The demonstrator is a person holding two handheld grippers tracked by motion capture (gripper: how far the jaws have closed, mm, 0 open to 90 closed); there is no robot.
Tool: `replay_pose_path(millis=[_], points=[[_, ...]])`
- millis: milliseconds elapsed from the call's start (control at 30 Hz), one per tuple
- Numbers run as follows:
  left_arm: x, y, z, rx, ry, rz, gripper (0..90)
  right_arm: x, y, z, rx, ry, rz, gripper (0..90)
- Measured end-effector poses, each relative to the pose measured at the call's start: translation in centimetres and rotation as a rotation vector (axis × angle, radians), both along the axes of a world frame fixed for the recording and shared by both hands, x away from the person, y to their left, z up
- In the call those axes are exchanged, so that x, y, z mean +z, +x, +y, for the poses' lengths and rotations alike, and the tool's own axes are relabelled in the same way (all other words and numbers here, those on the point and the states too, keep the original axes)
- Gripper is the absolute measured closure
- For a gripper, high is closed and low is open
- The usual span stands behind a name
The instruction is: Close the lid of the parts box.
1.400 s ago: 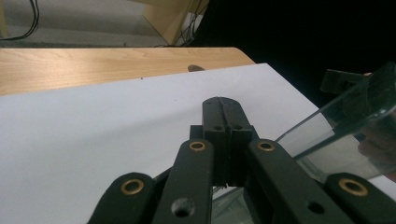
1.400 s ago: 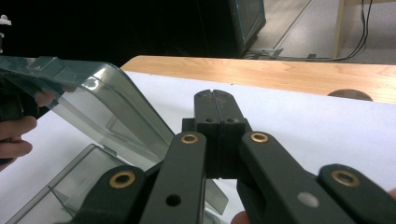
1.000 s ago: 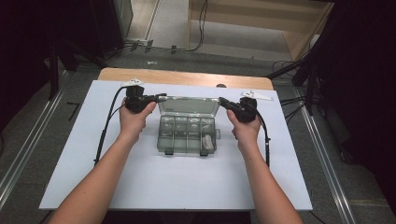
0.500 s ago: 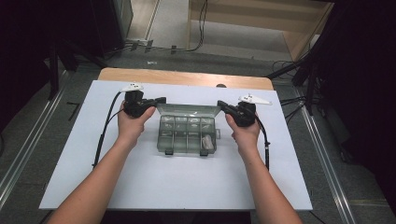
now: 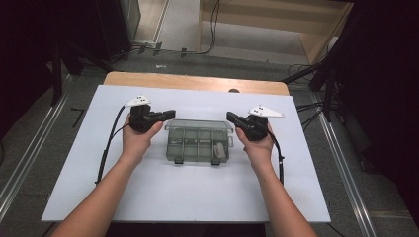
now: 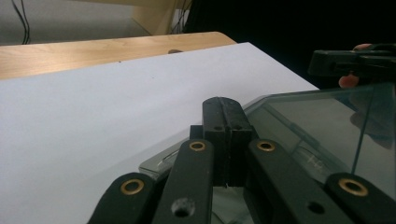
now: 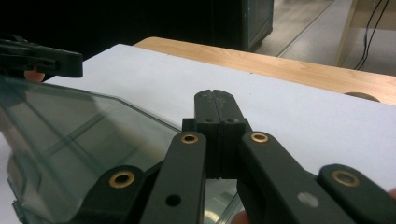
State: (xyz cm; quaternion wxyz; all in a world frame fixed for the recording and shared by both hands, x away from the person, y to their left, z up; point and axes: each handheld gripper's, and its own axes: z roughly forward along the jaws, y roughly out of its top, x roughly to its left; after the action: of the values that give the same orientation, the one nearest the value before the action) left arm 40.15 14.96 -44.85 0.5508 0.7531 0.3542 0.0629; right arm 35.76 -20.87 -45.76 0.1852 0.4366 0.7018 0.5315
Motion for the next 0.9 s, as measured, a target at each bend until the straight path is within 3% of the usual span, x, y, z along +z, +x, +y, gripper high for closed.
replay_pose_path(millis=[367, 900], points=[[-0.3, -2.7, -0.2, -0.038, -0.003, -0.040, 89.8, -0.3, -2.0, 0.4, 0.025, -0.016, -0.035, 87.9], [-0.9, -6.9, 0.4, -0.044, 0.003, -0.082, 89.7, -1.5, -5.1, 0.5, 0.015, -0.021, -0.026, 87.9]])
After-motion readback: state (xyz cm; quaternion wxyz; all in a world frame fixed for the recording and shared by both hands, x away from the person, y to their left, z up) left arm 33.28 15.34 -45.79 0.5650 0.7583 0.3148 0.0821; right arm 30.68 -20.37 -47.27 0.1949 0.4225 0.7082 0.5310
